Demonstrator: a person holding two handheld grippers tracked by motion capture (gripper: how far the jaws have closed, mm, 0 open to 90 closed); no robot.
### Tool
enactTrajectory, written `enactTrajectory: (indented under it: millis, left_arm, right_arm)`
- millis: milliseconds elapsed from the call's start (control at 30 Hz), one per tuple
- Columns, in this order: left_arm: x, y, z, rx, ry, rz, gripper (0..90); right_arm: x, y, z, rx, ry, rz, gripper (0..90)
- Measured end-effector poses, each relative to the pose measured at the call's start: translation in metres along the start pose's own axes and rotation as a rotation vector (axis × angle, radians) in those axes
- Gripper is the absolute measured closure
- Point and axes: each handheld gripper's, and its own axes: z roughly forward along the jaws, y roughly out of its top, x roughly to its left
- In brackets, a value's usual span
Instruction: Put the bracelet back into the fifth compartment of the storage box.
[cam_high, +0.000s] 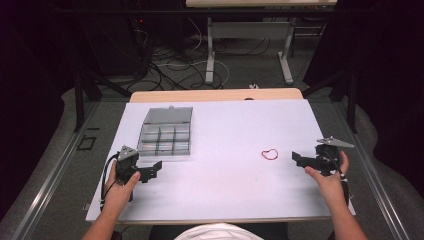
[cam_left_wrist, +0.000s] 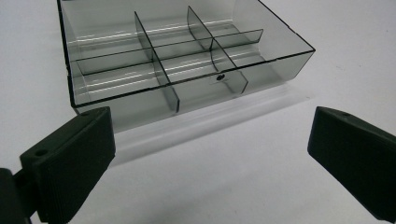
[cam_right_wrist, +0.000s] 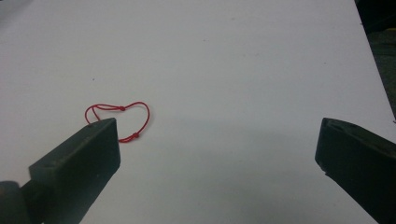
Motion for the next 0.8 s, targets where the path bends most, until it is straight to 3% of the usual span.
enactTrajectory:
  millis: [267, 433, 633, 800]
  left_arm:
    - [-0.001, 0.0, -0.002, -0.005, 0.002, -0.002, 0.9]
    - [-0.001, 0.0, -0.003, -0.01, 0.001, -0.002, 0.9]
    - [-0.002, 0.0, -0.004, -0.004, -0.002, 0.007, 1.1]
    - [-0.004, -0.001, -0.004, -0.004, -0.002, 0.008, 1.2]
  right_arm:
    - [0.001, -0.001, -0.002, 0.032, 0.008, 0.02, 0.9]
    - [0.005, 0.0, -0.001, 0.035, 0.016, 0.006, 1.3]
    - [0.013, 0.003, 0.0, 0.034, 0.065, -0.003, 8.4]
    - [0.019, 0.007, 0.0, 0.028, 0.071, -0.031, 11.2]
